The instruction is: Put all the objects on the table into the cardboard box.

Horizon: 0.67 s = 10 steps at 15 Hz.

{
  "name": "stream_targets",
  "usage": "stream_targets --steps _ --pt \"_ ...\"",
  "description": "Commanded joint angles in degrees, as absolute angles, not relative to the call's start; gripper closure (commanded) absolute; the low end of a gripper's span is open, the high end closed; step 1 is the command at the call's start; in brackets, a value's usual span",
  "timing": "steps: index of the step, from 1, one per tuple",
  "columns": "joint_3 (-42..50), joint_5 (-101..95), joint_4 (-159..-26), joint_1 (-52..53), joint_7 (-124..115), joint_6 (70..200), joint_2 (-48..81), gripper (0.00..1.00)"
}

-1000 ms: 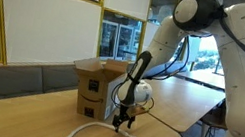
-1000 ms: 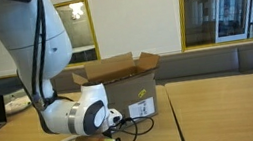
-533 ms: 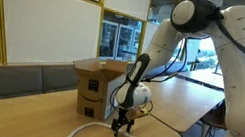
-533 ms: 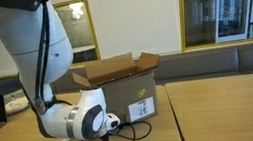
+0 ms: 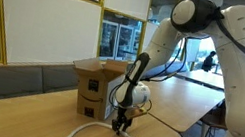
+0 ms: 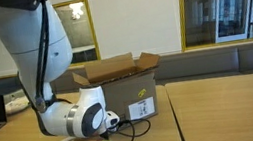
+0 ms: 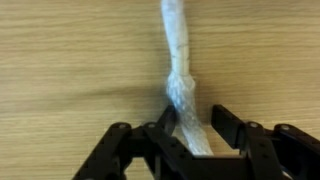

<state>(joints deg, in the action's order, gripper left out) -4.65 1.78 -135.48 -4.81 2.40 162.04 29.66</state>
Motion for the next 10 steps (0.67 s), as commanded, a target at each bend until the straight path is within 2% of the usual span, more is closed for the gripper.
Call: stream_targets --steps 1,3,7,10 --pt "-4.1 2.0 -134.8 -4.1 3.3 162.0 30.0 0.85" --pt "-3.1 1.4 -134.8 -3.0 2.3 162.2 29.8 0.91" --pt "2.0 -1.8 -135.8 2.1 -1.6 162.7 27.9 0.87" --pt "9.2 -7.7 -137.2 9.0 -7.5 163.1 24.8 0.86"
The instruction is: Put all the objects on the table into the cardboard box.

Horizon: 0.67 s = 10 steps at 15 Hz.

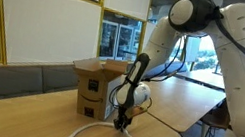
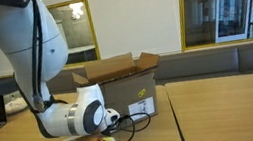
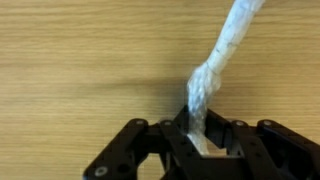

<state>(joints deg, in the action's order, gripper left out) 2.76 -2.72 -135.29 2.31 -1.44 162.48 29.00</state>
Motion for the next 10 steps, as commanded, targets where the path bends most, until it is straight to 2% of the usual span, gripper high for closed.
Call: stream_targets --steps 1,6,10 --pt "11.4 -9.8 -137.4 11.1 -9.6 162.9 23.8 0.86" --pt "21.5 -22.2 -140.5 20.7 -23.5 160.9 14.3 0.87" --pt "24.0 -37.1 -143.7 22.2 -38.0 155.5 3.8 0.88"
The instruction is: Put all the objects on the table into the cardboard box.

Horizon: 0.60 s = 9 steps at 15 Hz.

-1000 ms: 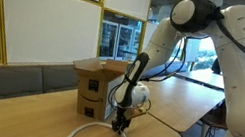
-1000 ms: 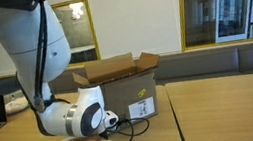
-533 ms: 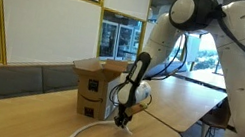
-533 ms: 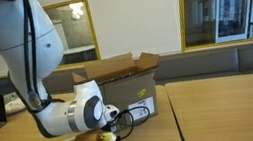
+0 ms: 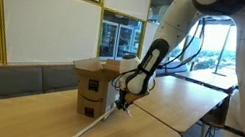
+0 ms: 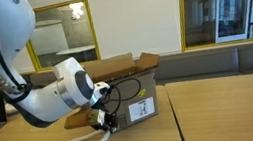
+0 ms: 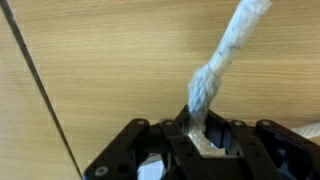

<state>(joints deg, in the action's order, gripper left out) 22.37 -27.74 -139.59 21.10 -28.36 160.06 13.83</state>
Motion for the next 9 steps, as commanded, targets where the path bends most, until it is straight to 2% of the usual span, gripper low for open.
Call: stream_targets --steps 1,2,3,4,9 --pt "22.4 -40.8 -144.3 20.6 -42.0 153.1 0.8 0.87" --pt "25.6 -42.8 -145.7 24.0 -44.9 150.9 -2.7 0.88" --pt "24.6 -44.7 -146.3 23.3 -47.5 148.4 -5.6 0.88" --pt "16.0 -47.8 -146.7 15.1 -50.9 145.9 -8.8 0.88" --pt "1.4 -45.4 -148.0 7.2 -54.1 137.1 -21.1 0.88"
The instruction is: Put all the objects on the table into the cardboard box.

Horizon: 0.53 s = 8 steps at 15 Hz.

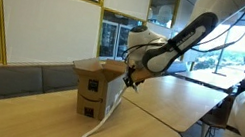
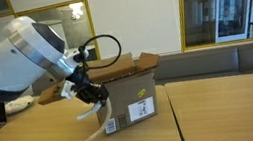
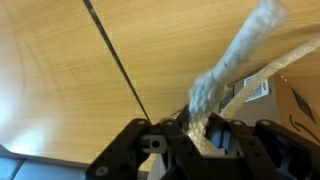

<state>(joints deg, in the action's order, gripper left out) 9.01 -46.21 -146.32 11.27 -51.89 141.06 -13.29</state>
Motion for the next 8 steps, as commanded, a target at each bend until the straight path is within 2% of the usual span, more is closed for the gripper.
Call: stream_targets --steps 1,8 --pt "-1.0 -44.7 -147.5 6.5 -54.3 135.8 -22.8 0.88" --pt "-11.8 -42.5 -137.9 4.4 -58.9 128.4 -25.2 0.88"
